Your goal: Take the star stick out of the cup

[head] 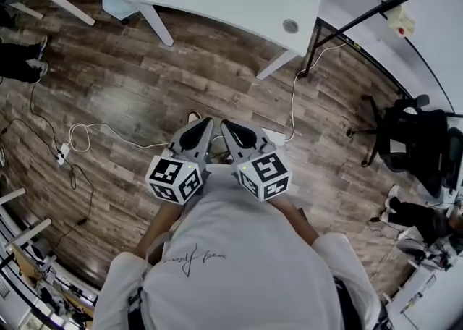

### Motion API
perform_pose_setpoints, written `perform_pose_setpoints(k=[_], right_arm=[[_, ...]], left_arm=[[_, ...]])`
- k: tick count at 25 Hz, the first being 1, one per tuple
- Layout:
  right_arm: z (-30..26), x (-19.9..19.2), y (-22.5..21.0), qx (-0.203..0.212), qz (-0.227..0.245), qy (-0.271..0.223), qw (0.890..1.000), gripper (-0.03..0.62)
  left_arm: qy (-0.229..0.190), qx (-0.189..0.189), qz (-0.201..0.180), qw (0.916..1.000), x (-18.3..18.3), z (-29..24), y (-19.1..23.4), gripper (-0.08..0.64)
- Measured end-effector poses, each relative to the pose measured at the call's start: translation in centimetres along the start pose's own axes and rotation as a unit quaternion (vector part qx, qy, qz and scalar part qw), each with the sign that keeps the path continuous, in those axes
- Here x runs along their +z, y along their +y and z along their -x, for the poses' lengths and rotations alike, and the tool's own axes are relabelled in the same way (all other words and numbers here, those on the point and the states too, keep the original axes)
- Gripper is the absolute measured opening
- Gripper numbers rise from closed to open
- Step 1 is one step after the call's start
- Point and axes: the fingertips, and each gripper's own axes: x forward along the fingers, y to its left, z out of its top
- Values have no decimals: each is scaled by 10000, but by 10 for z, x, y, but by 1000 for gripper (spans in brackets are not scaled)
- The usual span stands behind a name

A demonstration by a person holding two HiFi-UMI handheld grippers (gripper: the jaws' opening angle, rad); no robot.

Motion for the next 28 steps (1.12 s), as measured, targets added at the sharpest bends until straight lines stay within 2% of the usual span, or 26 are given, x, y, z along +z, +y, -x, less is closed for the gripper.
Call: perform_pose_setpoints(k=[6,14,19,24,28], right_arm=[[-40,34,-18,-257,53,145,9996,9],[-96,68,-34,-704,-88,68,9975,9],[-133,86,-32,-661,-326,114,9972,9],[-144,103,-36,-834,-253,40,9962,9],[-140,98,-43,-1053,-644,65,9923,9]], left_arm=[[-1,427,-700,9966,37,-10,57,3],[-65,537,-676,9962,79,-1,138,3],[-49,531,-684,9962,97,9,184,3],[14,507,-792,9956,110,14,211,3],[34,483,-759,9959,113,14,223,3]])
